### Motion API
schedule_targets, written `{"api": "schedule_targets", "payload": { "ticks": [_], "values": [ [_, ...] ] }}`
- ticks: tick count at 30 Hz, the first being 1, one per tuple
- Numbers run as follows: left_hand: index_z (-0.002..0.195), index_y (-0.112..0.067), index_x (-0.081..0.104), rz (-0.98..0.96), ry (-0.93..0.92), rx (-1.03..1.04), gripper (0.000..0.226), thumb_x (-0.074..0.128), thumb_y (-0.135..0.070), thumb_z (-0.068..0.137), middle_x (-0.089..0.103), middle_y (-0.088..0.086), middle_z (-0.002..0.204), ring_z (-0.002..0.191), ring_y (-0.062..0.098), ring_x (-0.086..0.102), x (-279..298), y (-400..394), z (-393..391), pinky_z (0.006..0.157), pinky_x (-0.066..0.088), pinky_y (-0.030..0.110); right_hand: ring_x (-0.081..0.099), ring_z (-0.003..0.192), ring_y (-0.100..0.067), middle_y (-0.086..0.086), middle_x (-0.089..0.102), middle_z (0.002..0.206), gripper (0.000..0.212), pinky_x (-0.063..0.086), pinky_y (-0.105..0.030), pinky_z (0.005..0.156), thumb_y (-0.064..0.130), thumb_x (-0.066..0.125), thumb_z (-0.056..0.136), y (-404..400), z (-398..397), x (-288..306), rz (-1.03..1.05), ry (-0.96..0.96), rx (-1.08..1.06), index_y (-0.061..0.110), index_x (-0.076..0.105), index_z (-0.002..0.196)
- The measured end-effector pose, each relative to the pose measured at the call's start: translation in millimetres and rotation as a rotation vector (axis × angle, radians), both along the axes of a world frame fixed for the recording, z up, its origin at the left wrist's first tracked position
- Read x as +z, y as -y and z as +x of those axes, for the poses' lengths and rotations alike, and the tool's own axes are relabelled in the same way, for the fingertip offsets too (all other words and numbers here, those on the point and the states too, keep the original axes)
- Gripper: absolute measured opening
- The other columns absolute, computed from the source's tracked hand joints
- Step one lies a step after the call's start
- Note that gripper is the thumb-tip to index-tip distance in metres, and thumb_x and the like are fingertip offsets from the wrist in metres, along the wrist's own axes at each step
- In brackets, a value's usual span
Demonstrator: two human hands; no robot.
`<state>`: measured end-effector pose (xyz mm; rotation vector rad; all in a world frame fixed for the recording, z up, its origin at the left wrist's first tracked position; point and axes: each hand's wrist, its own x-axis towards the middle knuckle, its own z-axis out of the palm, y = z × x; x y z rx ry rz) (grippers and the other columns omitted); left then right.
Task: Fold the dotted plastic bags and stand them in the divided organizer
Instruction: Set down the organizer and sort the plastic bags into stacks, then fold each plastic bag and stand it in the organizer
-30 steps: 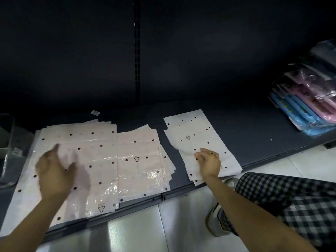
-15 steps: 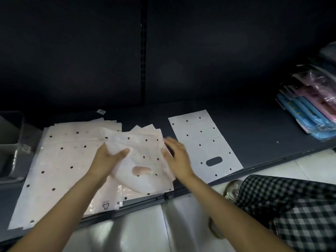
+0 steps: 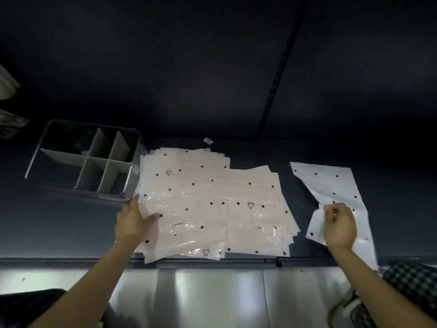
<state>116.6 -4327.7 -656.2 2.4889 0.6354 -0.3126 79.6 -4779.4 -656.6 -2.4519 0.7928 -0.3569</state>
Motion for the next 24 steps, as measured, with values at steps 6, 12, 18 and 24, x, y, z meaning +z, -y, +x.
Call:
{"api": "schedule_targets", "payload": {
  "ticks": [6, 12, 18, 24],
  "values": [
    [0.145, -0.019, 0.032, -0.172, 0.033, -0.157, 0.069, 0.064, -0.037, 0.087, 0.034, 0.008, 0.148, 0.135, 0.029, 0.028, 0, 16, -10, 0.109, 0.025, 0.038, 0.055, 0.076, -0.016, -0.008, 0.061, 0.095, 0.013, 0.037, -0.024, 0.06, 0.014, 0.052, 0.095, -164, 42, 51, 0.047, 0.209, 0.438, 0.004, 0.059, 0.094],
    [0.125, -0.016, 0.058, -0.092, 0.342, -0.259, 0.037, 0.062, -0.025, 0.09, 0.047, 0.008, 0.136, 0.123, 0.027, 0.042, 22, 3, -15, 0.098, 0.041, 0.038, 0.06, 0.08, -0.024, -0.004, 0.058, 0.099, 0.022, 0.041, -0.029, 0.06, 0.029, 0.044, 0.098, -272, 33, 23, -0.114, -0.051, 0.742, 0.011, 0.057, 0.101],
    [0.137, -0.001, 0.042, 0.296, 0.42, -0.281, 0.055, 0.056, -0.03, 0.092, 0.041, 0.022, 0.143, 0.138, 0.038, 0.026, 34, -77, 12, 0.115, 0.02, 0.049, 0.048, 0.115, -0.018, -0.001, 0.055, 0.123, 0.033, 0.034, -0.02, 0.093, 0.032, 0.049, 0.096, -272, 17, 4, 0.097, -0.205, 0.856, 0.016, 0.058, 0.123],
    [0.144, -0.019, 0.034, 0.409, 0.166, -0.6, 0.06, 0.041, -0.051, 0.094, 0.044, 0.009, 0.135, 0.131, 0.03, 0.031, 17, -91, 0, 0.118, 0.008, 0.042, 0.008, 0.145, -0.018, 0.005, 0.015, 0.157, 0.056, 0.009, -0.031, 0.117, 0.052, 0.036, 0.096, -231, -4, -8, -0.214, -0.51, 0.725, 0.032, 0.025, 0.147]
  ]
}}
